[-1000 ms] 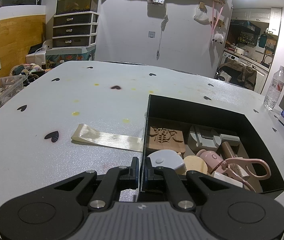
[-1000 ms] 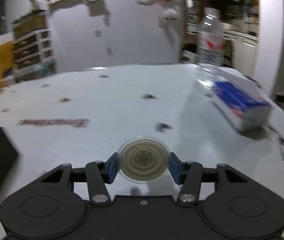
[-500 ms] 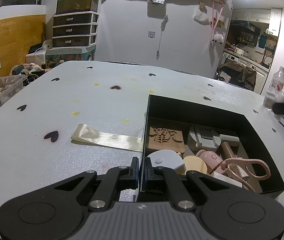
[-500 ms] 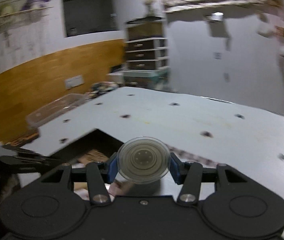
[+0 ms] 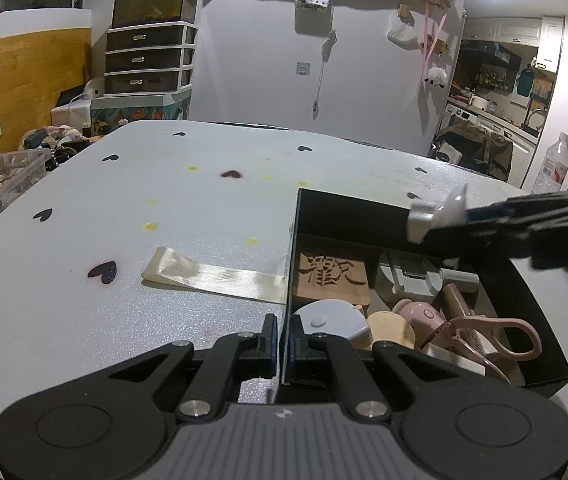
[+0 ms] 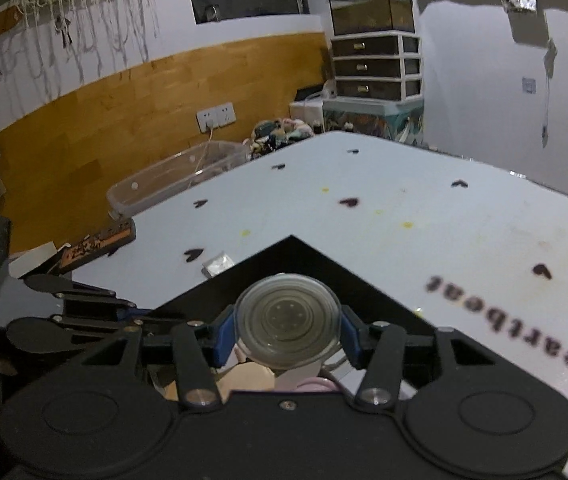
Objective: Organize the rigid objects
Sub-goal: 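Carry the clear round lid into the box and open the right gripper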
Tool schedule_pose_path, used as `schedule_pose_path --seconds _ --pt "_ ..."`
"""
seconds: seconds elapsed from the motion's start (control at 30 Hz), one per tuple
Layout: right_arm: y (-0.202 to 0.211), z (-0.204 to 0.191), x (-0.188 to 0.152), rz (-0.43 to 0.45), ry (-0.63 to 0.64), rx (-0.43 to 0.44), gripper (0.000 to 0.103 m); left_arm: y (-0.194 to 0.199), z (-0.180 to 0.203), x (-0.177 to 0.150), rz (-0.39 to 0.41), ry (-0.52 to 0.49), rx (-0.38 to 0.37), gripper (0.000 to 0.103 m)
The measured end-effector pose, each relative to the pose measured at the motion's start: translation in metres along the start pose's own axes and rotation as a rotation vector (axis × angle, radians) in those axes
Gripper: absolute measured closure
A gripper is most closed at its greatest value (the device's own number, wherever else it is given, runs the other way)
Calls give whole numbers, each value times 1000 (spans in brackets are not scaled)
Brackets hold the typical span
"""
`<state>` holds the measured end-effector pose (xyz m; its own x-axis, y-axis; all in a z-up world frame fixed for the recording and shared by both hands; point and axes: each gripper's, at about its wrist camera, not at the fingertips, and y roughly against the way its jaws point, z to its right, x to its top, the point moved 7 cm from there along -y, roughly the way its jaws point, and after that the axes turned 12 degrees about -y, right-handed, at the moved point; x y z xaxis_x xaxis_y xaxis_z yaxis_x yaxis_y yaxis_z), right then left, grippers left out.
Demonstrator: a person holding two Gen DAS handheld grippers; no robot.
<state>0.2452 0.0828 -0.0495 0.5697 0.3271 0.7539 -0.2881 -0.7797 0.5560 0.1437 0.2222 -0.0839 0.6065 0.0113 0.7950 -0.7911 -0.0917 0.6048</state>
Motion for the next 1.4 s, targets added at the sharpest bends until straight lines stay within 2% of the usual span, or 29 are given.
schedule_pose_path --seconds 0.07,0.1,0.13,0.33,0.53,0.63,0.67,0.7,0.77,0.83,1.0,1.23,1.27,1.33,1.4 --pt "-5 -2 -3 -15 -9 6 40 0 0 -1 -1 -1 0 98" --pt "-6 -3 -5 -22 -11 9 25 0 0 -2 -1 -2 -1 98" --pt "-7 -5 -7 -33 -4 9 17 -2 0 -2 -2 -2 -1 98" --pt "-4 -10 -15 -59 19 -2 13 -2 -1 -2 -2 -1 0 98" --pt "4 -7 -13 -42 11 -26 7 -4 -1 -3 -4 -3 2 98" --pt "8 -6 -12 -35 8 -36 7 -4 0 -3 -4 -3 2 98" --pt "9 -5 -12 -38 8 -38 8 -4 0 -2 -4 -3 1 98" --pt "10 -5 -13 -45 8 -35 15 -4 0 -2 -3 -3 1 98" --pt "10 -5 -15 -66 4 -19 39 -4 -1 -1 -3 -3 2 97" --pt "8 -1 -17 -89 -2 -34 76 -3 -1 -1 -2 -3 3 97" --pt "-11 2 -25 -131 -6 -30 97 -2 -1 -1 -2 -3 4 97" --pt "-16 -11 -20 -110 10 -2 94 -2 -2 -1 -4 -6 5 97" --pt "-14 -11 -19 -105 10 -4 91 -1 -1 -1 -4 -6 4 97" --pt "-9 -11 -17 -92 5 -15 75 -1 -1 -1 -4 -6 5 97" --pt "-2 -10 -16 -76 3 -20 64 -1 -2 -1 -4 -4 4 97"
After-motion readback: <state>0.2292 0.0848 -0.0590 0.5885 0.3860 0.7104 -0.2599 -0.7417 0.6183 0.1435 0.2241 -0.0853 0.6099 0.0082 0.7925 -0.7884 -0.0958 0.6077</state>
